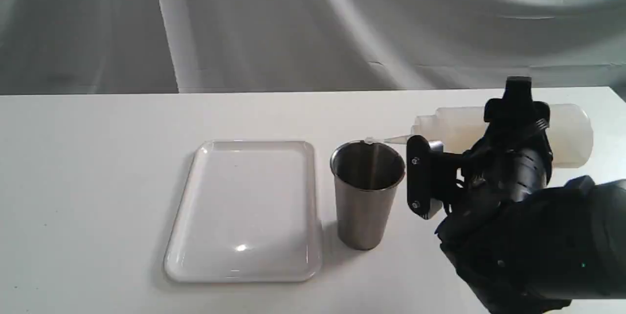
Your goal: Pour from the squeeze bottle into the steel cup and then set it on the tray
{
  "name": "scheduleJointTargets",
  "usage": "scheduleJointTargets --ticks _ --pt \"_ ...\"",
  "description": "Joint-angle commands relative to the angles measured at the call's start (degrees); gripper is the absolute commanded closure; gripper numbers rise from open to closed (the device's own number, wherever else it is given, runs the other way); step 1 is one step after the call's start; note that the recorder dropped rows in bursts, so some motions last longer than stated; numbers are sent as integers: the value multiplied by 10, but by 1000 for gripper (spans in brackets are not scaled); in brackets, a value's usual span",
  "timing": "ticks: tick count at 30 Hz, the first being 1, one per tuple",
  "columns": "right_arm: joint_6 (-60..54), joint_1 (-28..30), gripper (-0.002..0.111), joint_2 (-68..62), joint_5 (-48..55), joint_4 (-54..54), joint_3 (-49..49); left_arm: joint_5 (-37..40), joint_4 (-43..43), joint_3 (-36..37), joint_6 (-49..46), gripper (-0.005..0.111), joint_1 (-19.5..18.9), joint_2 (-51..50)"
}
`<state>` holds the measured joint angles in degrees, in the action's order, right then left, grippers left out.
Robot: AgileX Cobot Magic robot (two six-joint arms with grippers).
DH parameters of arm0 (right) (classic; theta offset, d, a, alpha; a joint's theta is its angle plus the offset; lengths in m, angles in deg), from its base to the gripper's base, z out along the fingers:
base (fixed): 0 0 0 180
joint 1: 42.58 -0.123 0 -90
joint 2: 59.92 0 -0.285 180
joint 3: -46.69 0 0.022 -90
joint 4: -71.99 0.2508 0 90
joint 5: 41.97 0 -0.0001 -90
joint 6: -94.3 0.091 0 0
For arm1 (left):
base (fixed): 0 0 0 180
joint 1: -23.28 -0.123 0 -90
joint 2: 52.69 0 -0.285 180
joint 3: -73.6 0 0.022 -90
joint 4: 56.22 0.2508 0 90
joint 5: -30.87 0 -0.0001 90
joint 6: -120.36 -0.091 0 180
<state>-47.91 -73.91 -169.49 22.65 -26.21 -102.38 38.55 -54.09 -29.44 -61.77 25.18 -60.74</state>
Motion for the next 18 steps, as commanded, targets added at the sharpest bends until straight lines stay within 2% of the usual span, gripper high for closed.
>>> scheduleJointTargets --ticks 1,9,18 --pt "-5 -1 69 9 22 -17 2 -1 2 3 2 98 3 3" --pt "-51 -1 69 9 22 -17 2 -1 2 3 1 98 3 3" --pt "-114 -1 69 9 22 -17 -45 -1 2 3 3 98 3 3"
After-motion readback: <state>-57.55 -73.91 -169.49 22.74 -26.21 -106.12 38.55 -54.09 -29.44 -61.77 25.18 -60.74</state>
